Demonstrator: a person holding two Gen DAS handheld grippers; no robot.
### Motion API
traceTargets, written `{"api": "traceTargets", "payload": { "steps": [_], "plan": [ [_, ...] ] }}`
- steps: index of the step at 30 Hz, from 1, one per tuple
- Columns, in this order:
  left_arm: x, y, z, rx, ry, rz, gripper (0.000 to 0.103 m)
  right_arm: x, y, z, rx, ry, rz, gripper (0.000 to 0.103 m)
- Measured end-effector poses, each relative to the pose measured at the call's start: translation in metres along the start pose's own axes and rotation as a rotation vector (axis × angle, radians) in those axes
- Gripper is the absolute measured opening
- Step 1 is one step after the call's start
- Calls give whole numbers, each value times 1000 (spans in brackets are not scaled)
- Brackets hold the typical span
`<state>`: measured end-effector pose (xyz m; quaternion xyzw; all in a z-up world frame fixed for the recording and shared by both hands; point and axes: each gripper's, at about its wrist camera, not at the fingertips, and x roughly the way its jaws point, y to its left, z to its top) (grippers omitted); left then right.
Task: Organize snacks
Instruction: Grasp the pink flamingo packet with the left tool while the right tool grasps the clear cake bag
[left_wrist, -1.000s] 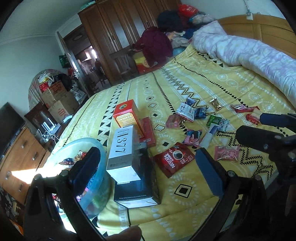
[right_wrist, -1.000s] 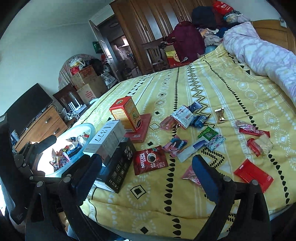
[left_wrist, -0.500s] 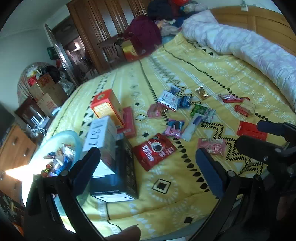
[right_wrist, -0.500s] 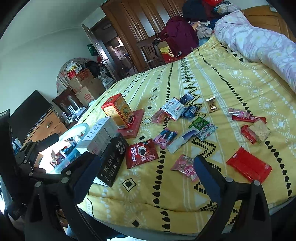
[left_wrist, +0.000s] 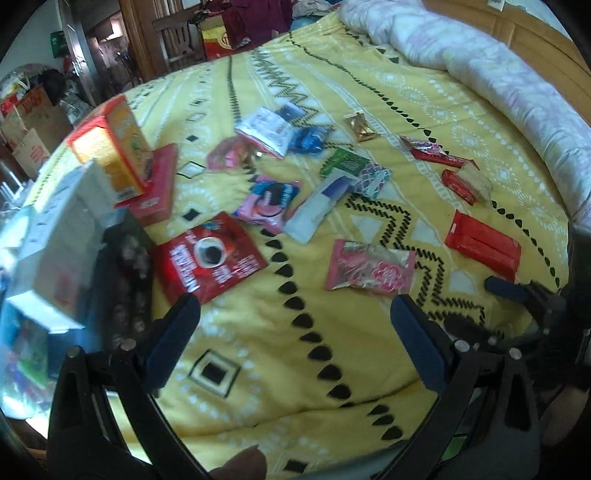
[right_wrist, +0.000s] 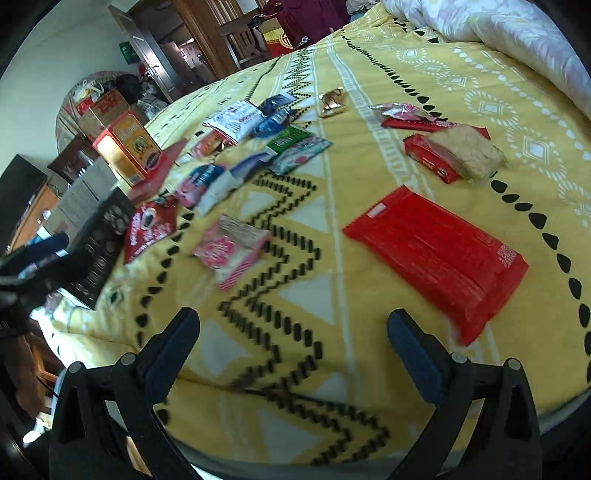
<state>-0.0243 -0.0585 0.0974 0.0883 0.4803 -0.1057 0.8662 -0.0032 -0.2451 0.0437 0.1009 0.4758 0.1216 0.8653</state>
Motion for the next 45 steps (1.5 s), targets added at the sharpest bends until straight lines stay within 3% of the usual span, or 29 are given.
{"api": "traceTargets", "payload": {
  "steps": [6, 7, 10, 17, 21, 23, 25, 28, 33, 37, 40, 45],
  "plan": [
    [61, -6, 18, -102, 193, -107, 100, 8, -4, 4, 35, 3, 33, 103],
    [67, -8, 21, -120, 212, -111, 95, 8, -11, 3, 71, -9, 65, 103],
    [82, -13, 30, -193, 252, -147, 94, 4, -29, 0, 184, -55, 155, 103],
    [124, -22, 38, -285, 341, -99, 96, 6, -17, 0, 126, -68, 97, 103],
    [127, -29, 33, -257, 315, -86, 98, 5, -23, 0, 143, -73, 114, 103],
    [123, -31, 30, -235, 299, -103, 92, 5, -24, 0, 149, -78, 120, 103],
    [115, -27, 27, -212, 275, -112, 63, 6, -24, -1, 144, -80, 115, 103],
    [107, -12, 22, -213, 266, -173, 44, 6, -23, -2, 133, -82, 108, 103],
    [90, 3, 12, -195, 238, -194, 42, 9, -19, -5, 101, -89, 82, 103],
    [78, 12, 0, -174, 217, -196, 41, 14, -6, -10, 19, -99, 10, 103],
    [77, 15, 4, -167, 207, -198, 42, 12, 4, -8, -37, -48, -31, 103],
    [76, 26, -6, -177, 215, -223, 42, -13, -19, 8, 75, -58, 50, 103]
  ]
}}
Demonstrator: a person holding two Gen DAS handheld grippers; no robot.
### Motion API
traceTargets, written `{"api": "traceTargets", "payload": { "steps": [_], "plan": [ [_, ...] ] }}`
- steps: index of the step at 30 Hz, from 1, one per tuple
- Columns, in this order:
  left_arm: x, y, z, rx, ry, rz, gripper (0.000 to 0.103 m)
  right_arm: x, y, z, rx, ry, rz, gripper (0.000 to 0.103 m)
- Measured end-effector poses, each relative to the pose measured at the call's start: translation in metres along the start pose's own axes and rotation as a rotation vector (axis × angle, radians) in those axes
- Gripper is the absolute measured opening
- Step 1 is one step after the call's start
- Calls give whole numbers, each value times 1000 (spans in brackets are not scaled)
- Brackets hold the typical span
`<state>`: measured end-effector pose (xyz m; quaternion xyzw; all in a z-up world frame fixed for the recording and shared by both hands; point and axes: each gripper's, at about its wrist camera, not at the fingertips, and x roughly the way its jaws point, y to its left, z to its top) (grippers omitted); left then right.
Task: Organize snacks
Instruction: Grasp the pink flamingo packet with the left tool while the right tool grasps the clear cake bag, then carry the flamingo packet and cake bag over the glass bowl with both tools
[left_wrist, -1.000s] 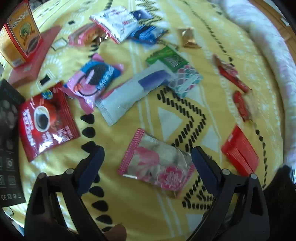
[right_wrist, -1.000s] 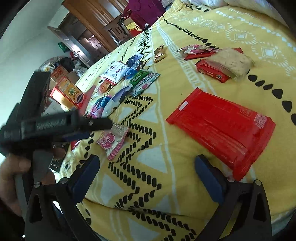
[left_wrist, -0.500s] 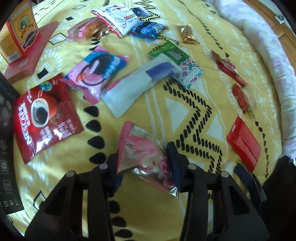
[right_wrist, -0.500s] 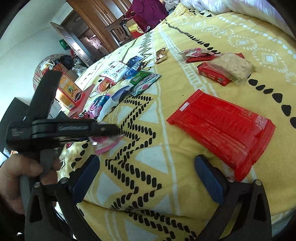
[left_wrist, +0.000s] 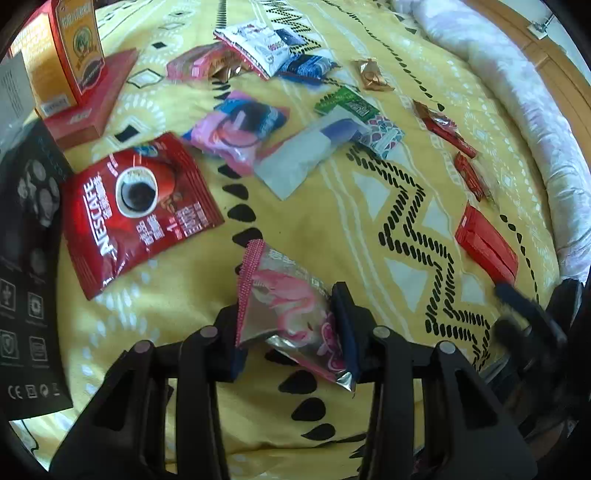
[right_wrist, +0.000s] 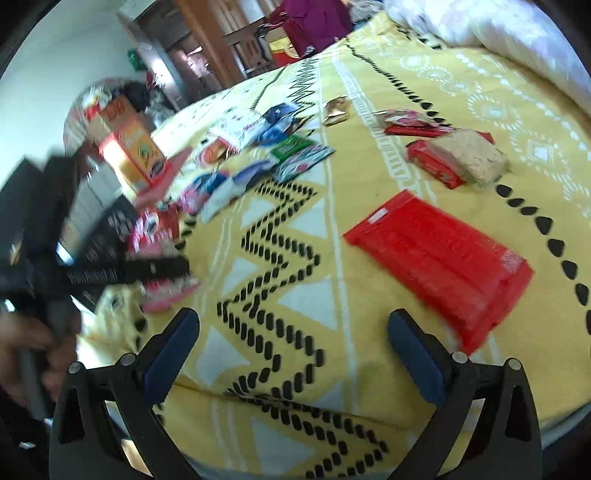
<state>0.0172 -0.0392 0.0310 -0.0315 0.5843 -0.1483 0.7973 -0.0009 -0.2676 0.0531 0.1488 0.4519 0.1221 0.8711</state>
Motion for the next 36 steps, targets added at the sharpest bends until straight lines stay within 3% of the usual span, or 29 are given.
{"api": "traceTargets", "payload": {
  "steps": [5, 12, 16, 20, 24, 26, 27, 28, 36],
  "plan": [
    [3, 5, -2, -14, 0, -28, 42, -19, -33, 50, 76, -60, -61, 103],
    [2, 6, -7, 10, -14, -40, 43, 29, -84, 123, 98, 109, -203, 103],
    [3, 10, -6, 4, -11, -66, 44, 54, -96, 136, -24, 206, -328, 103],
    [5, 13, -6, -1, -11, -82, 44, 59, -107, 135, -100, 224, -376, 103],
    [6, 14, -4, -19, -5, -93, 44, 68, -122, 134, -111, 234, -313, 103],
    [6, 15, -4, -32, -2, -101, 45, 66, -130, 134, -75, 222, -268, 97],
    [6, 16, -4, -35, -2, -103, 45, 62, -133, 136, -50, 206, -249, 88],
    [5, 16, -5, -36, -2, -104, 44, 55, -133, 136, -30, 187, -230, 70],
    [-10, 9, -11, -2, -37, -56, 42, -5, -119, 122, 54, 18, -164, 63]
  ]
}}
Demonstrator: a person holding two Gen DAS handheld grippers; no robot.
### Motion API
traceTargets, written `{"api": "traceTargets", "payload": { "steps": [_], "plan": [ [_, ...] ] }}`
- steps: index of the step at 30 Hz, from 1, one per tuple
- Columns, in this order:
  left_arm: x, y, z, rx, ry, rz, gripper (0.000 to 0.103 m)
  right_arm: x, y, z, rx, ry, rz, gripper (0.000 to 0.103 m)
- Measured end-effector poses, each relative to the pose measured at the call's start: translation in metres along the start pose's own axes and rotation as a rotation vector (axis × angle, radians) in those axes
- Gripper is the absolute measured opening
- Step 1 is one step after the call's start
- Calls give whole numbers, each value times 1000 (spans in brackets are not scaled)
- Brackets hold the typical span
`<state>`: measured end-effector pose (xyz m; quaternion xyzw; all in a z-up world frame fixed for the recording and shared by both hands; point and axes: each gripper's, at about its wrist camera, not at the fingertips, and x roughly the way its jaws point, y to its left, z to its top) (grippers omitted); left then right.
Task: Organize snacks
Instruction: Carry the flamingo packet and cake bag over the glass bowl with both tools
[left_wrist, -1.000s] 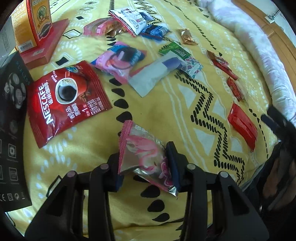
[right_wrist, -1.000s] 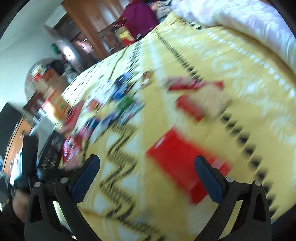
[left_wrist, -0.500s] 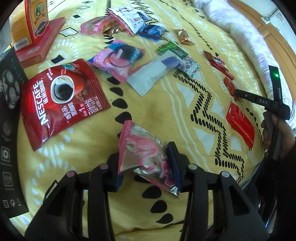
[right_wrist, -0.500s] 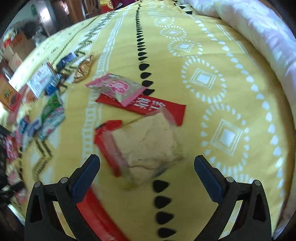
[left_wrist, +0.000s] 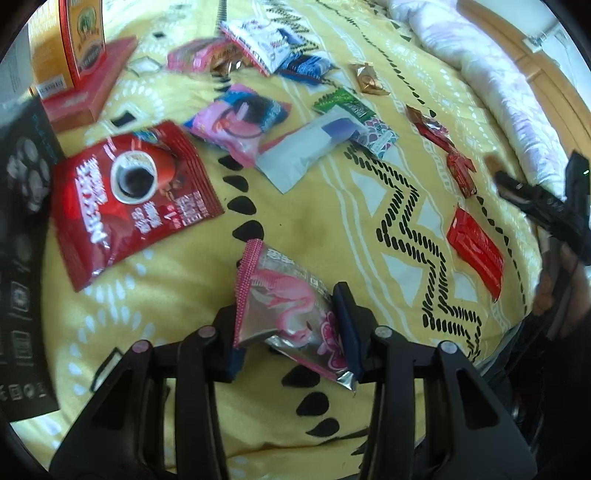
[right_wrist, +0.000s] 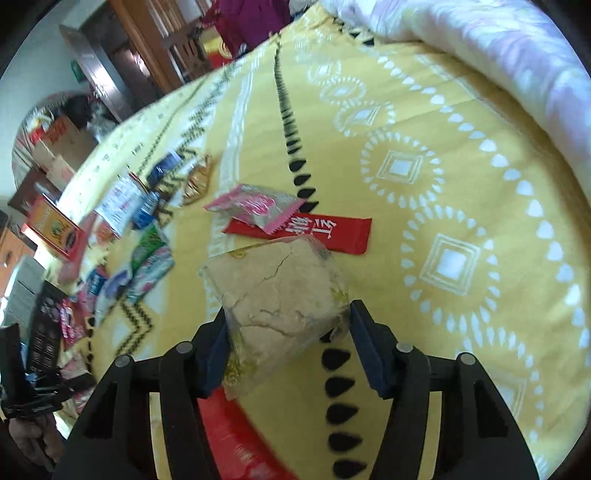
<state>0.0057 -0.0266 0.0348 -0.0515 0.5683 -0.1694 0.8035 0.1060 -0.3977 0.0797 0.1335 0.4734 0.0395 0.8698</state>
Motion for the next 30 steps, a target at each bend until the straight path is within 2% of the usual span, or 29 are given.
{"api": "traceTargets", "payload": {
  "steps": [7, 12, 17, 24, 30],
  "plan": [
    [-44, -13, -5, 90, -167, 21, 39, -45, 45, -11, 15, -132, 75, 62],
    [-71, -14, 1, 113, -242, 27, 38, -43, 77, -28, 14, -135, 115, 62],
    [-97, -8, 9, 97, -293, 30, 36, -46, 113, -33, -41, -119, 146, 62],
    [-146, 23, 10, 34, -385, 64, 29, -66, 192, -21, -158, -156, 221, 62],
    [-191, 78, 9, -46, -475, 119, 21, -73, 281, -10, -262, -184, 323, 62]
  ]
}}
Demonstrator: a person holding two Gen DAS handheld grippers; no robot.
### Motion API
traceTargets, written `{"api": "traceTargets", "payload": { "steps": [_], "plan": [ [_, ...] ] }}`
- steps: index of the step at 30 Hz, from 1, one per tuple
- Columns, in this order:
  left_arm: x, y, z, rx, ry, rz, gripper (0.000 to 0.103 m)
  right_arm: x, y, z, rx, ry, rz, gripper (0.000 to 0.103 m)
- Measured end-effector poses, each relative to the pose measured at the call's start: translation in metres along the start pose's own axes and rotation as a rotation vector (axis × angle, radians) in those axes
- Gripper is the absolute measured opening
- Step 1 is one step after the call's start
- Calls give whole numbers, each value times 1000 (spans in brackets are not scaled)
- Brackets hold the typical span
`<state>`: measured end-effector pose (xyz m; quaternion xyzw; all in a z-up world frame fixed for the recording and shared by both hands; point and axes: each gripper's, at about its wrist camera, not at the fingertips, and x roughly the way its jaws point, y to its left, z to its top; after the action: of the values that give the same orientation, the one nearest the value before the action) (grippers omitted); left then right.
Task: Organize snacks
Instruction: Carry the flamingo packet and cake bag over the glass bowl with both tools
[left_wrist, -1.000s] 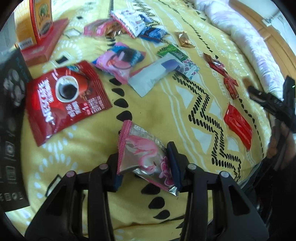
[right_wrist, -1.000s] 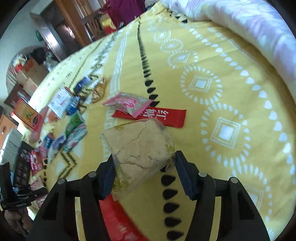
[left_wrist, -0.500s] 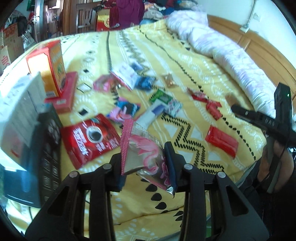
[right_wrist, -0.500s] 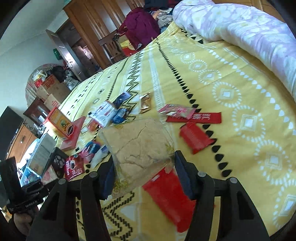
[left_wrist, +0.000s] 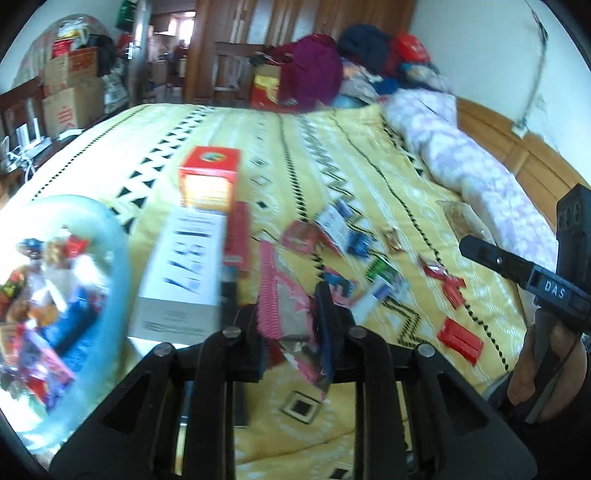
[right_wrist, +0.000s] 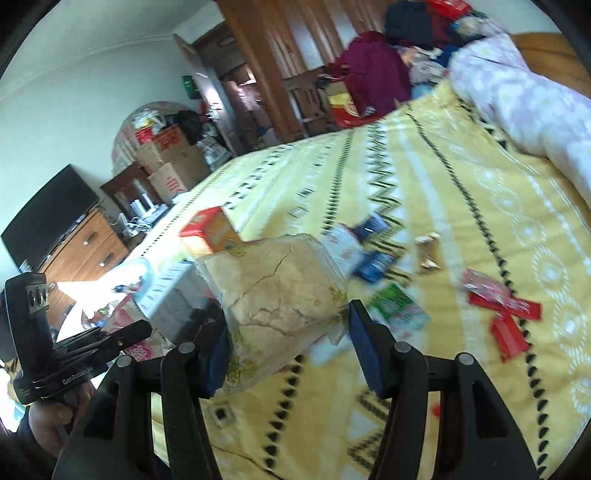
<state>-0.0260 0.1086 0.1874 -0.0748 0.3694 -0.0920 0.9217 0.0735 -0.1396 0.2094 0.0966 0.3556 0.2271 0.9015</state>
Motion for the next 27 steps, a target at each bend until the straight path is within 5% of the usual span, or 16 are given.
{"api": "traceTargets", "payload": {
  "steps": [8, 15, 27],
  "plan": [
    [-2, 55, -10, -85, 35, -1, 19, 60, 71, -7, -15, 76, 116, 62],
    [-44, 84, 8, -160, -65, -58, 18, 70, 104, -7, -46, 97, 133, 62],
    [-106, 178, 14, -305, -217, 142, 18, 95, 221, 24, -194, 123, 324, 62]
  ]
}}
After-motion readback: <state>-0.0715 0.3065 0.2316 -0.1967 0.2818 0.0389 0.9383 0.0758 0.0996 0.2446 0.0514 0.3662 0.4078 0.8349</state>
